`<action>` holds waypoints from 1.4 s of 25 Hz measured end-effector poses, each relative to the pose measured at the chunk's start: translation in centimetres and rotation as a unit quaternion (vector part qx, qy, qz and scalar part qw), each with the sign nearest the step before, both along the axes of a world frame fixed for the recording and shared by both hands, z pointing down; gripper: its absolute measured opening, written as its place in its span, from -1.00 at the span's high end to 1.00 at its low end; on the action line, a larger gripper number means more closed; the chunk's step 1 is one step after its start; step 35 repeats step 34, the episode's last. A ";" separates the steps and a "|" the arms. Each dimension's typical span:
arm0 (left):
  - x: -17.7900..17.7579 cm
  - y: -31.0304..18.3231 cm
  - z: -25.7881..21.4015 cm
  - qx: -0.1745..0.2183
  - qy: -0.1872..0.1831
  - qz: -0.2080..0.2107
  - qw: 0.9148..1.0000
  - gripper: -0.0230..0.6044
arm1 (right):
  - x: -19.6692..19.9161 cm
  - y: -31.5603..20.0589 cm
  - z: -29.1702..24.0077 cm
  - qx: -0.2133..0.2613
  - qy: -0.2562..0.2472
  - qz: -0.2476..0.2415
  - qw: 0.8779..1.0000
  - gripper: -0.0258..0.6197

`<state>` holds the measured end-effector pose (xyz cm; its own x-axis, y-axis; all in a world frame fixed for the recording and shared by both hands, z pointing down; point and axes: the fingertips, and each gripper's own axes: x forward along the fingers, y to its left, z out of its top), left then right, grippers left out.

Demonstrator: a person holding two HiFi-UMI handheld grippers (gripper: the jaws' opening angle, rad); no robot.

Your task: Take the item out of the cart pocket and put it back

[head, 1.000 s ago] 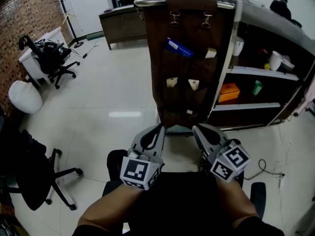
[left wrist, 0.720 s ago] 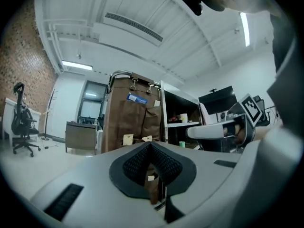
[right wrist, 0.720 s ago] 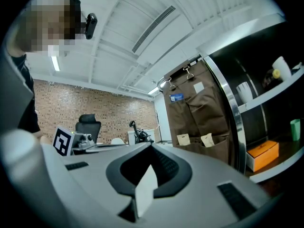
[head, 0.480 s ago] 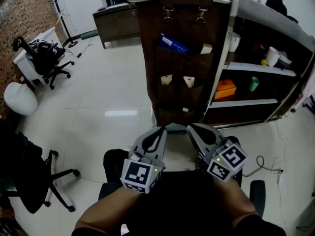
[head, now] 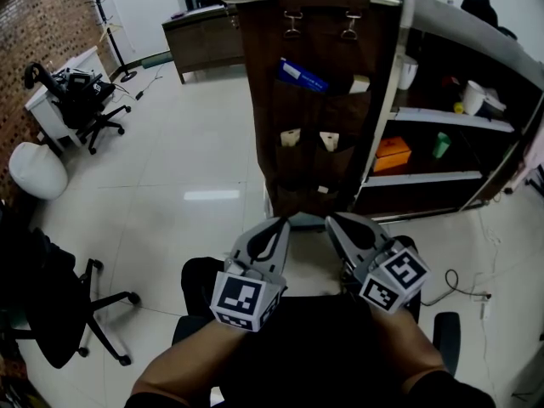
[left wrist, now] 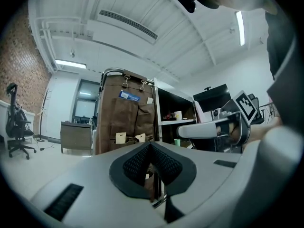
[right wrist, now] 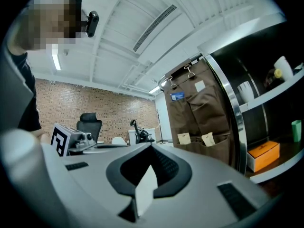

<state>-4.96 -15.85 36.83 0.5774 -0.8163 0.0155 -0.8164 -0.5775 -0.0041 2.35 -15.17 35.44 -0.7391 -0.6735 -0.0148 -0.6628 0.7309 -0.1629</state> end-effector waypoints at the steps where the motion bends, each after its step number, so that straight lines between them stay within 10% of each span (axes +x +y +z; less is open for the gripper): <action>1: 0.0 0.0 0.0 0.000 0.000 0.000 1.000 0.93 | 0.0 0.0 0.0 0.000 0.000 -0.001 1.000 0.88; 35: 0.3 -0.1 0.2 0.006 -0.014 0.004 1.000 0.93 | 0.1 0.1 0.5 -0.001 0.008 0.002 1.000 0.88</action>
